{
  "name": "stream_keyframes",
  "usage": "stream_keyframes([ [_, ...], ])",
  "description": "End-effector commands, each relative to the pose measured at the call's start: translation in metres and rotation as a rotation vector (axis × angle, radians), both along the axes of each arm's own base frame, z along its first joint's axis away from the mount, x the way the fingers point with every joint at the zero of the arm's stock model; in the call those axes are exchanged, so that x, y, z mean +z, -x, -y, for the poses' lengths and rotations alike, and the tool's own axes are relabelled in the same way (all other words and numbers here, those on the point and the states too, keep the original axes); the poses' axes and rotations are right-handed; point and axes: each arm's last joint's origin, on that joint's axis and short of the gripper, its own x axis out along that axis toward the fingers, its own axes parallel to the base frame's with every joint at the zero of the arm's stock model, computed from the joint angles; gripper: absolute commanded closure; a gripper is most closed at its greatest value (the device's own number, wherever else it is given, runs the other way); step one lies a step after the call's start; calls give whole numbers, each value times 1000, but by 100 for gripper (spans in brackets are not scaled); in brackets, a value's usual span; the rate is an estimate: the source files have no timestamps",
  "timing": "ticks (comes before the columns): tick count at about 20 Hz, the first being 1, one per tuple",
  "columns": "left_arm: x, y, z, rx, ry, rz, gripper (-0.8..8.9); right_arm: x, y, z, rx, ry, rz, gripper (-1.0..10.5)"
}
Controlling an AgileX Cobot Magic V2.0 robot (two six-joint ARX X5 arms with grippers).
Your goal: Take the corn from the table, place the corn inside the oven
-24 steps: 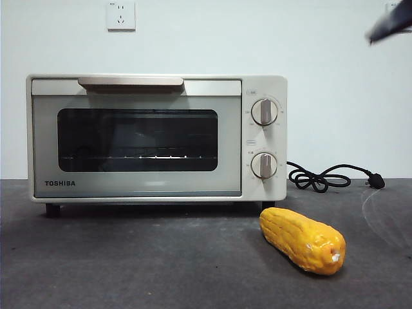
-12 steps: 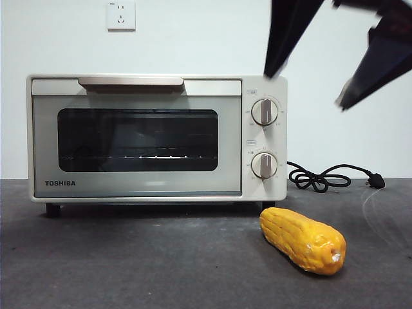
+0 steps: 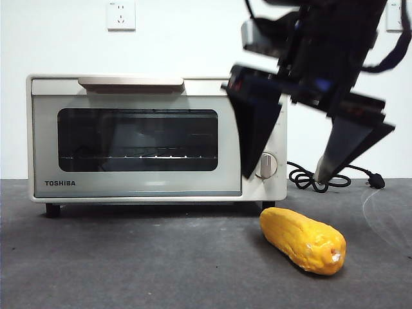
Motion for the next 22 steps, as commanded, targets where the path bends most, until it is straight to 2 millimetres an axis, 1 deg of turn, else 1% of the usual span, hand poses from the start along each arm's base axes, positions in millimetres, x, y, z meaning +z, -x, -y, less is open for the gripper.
stream_keyframes([
  [1,0,0,1,-11,-3,13,819,-12,-5,-5,18,33,-24,351],
  [6,-1,0,1,-11,-7,3,819,-36,-14,-12,26,78,-71,353],
  [7,-1,1,1,-11,-9,-1,819,-40,-14,-12,26,87,-80,372],
  [8,-2,1,0,-11,-12,-8,819,-45,-15,-13,27,99,-94,491],
  [9,-2,1,0,-11,-13,-10,819,-46,-15,-13,30,103,-97,543],
  [14,-2,1,0,-12,-13,-11,819,-48,-16,-13,29,113,-102,960],
  [19,-1,1,0,-12,-11,-6,819,-46,-14,-12,38,118,-100,958],
  [22,1,-1,1,-11,0,24,819,-31,-9,-10,55,72,-114,958],
])
